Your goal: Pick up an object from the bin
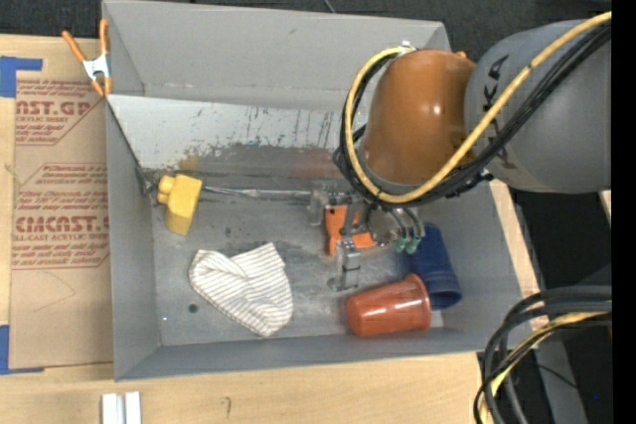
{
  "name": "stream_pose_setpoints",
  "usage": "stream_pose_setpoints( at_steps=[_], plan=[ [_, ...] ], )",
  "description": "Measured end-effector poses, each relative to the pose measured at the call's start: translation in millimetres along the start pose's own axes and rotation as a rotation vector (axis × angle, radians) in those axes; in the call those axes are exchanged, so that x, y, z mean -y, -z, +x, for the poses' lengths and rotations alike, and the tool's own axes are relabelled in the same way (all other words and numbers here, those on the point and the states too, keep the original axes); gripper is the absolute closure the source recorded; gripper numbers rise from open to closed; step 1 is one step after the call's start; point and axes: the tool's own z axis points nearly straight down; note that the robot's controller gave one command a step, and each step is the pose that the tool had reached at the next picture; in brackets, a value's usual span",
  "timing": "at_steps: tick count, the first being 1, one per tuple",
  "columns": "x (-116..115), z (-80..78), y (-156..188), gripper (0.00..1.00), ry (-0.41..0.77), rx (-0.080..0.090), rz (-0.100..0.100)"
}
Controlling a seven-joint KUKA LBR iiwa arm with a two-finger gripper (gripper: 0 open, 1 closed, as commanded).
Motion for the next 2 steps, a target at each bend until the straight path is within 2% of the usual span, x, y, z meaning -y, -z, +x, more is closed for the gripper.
stream_pose_setpoints(
  at_steps=[1, 2],
  plan=[
    [0.2, 0.1, -0.1, 0.0, 0.0, 0.0, 0.0],
    [-9.3, 4.4, -10.7, 0.0, 0.029, 0.007, 0.003]
  ],
)
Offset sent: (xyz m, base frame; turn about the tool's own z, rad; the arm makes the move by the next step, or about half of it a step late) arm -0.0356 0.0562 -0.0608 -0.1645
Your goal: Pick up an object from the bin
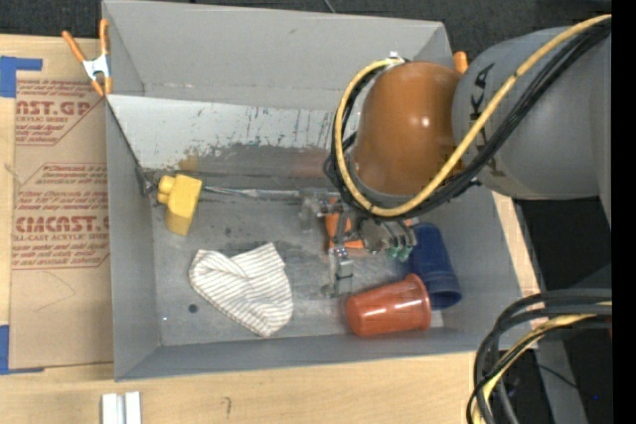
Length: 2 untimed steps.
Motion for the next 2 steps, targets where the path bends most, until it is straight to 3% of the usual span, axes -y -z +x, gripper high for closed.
stream_pose_setpoints(
  at_steps=[1, 2],
  plan=[
    [-28.7, -7.5, -54.6, 0.0, 0.054, -0.005, -0.003],
    [-33.0, -9.5, -64.4, 0.0, 0.049, -0.007, -0.003]
  ],
)
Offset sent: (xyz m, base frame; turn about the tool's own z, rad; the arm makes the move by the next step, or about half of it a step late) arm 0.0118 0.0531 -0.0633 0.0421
